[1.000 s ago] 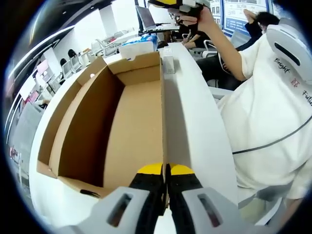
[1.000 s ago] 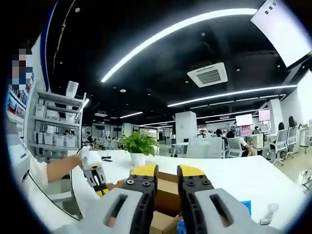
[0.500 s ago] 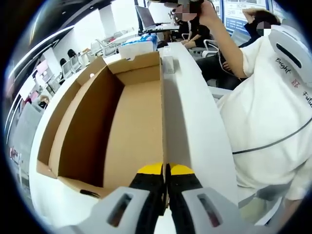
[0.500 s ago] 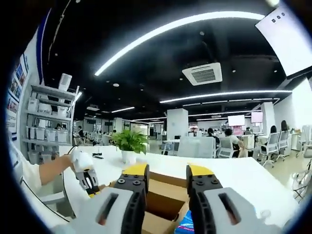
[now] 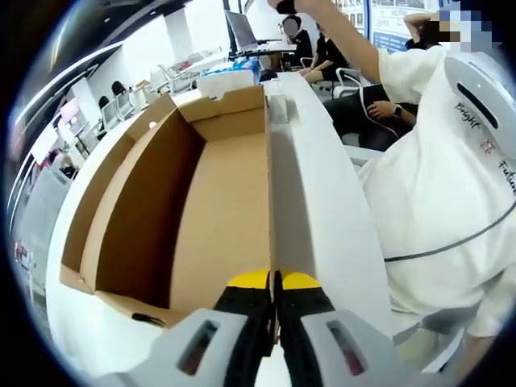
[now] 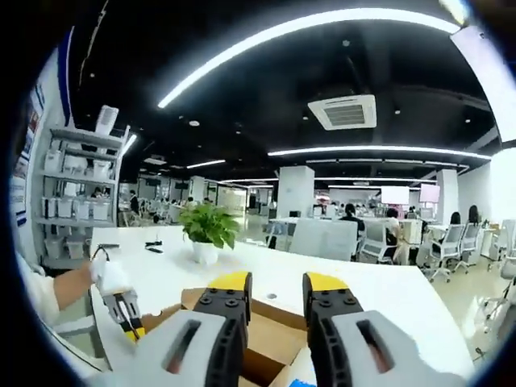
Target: Operate the shoe box by opening the lid, removing the specified soft item, and placing it in the target area until the item is outside and the box remains undamaged.
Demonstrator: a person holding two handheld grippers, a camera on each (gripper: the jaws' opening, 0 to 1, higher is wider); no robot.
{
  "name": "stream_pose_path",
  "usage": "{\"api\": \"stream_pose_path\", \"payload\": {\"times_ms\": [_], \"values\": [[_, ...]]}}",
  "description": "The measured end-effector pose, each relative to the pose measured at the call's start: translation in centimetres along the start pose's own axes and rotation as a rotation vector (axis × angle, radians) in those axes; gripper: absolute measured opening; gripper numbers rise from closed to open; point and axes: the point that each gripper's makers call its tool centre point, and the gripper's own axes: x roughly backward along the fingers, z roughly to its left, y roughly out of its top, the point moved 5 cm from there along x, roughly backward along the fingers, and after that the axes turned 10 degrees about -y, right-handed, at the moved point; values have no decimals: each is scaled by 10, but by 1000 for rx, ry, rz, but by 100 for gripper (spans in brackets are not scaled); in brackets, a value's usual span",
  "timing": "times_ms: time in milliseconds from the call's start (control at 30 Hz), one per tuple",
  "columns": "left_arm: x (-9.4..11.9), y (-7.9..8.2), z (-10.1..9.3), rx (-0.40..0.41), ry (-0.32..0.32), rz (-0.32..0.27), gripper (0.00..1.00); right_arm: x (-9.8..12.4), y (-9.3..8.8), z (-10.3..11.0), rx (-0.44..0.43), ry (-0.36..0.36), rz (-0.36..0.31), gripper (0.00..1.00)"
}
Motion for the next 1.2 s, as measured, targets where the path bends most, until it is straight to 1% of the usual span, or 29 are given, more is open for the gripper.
{"api": "stream_pose_path", "payload": {"times_ms": [33, 67, 100, 133, 200, 267, 367, 400, 433, 467, 500, 533, 567, 600, 633, 700, 733, 767, 800, 867, 967, 1067, 1133, 1167, 1200], "values": [[0, 0, 0, 0, 0, -2, 1, -8, -1, -2, 37, -8, 35, 29], [0, 0, 0, 0, 0, -3, 1, -22, -4, -7, 89, -38, 88, 31], [0, 0, 0, -2, 0, -5, 1, -31, -6, -10, 120, -50, 153, 32], [0, -1, 0, -3, -2, -6, 1, -44, -4, -10, 174, -32, 218, 31], [1, -1, 0, -8, -5, -10, 1, -56, 0, -12, 128, -51, 303, 31], [1, -1, -1, -13, -4, -13, 1, -63, 3, -12, 71, -36, 363, 32], [1, -1, 0, -7, -3, -19, 1, -75, 12, -19, 4, -66, 322, 30], [1, -1, 0, -3, -3, -20, 1, -77, 9, -20, 27, -58, 324, 29], [1, -1, 0, -1, -3, -20, 1, -80, 5, -22, 47, -64, 341, 26], [1, -1, 0, -2, -3, -18, 1, -80, -1, -22, 32, -72, 369, 25], [0, -1, 0, -4, -2, -13, 1, -84, -6, -21, -14, -61, 367, 26], [0, 0, 0, -2, -2, -8, 1, -88, -14, -23, -21, -55, 412, 27], [-1, 1, 0, -3, 0, -2, 1, -89, -20, -22, -38, -45, 455, 30], [-2, 1, 0, -3, 1, 7, 1, -93, -25, -20, -48, -27, 456, 37], [-2, 2, 0, -2, 1, 14, 1, -94, -26, -23, -51, -43, 454, 39], [-3, 1, 0, 3, 0, 24, 1, -98, -25, -25, -75, -49, 454, 37], [-2, 1, 0, 6, -1, 23, 1, -99, -25, -26, -74, -53, 453, 37], [-2, 1, 0, 3, -2, 22, 1, -101, -26, -31, -31, -66, 468, 37], [-2, 1, 0, 2, -2, 22, 1, -102, -25, -36, -17, -87, 472, 37], [-2, 1, 0, 2, -3, 25, 1, -106, -22, -39, -30, -92, 468, 37], [-2, 1, 0, 6, -8, 25, 1, -114, -22, -44, -29, -111, 503, 39], [-2, 1, 0, 4, -10, 24, 1, -119, -26, -46, -20, -132, 521, 39], [-1, 0, 0, -2, -20, 20, 1, -122, -34, -51, 14, -166, 565, 37], [-1, 0, 0, -5, -25, 20, 1, -124, -37, -51, 42, -154, 581, 36], [-1, 0, 0, -3, -33, 21, 1, -124, -44, -47, 80, -119, 616, 35]]}}
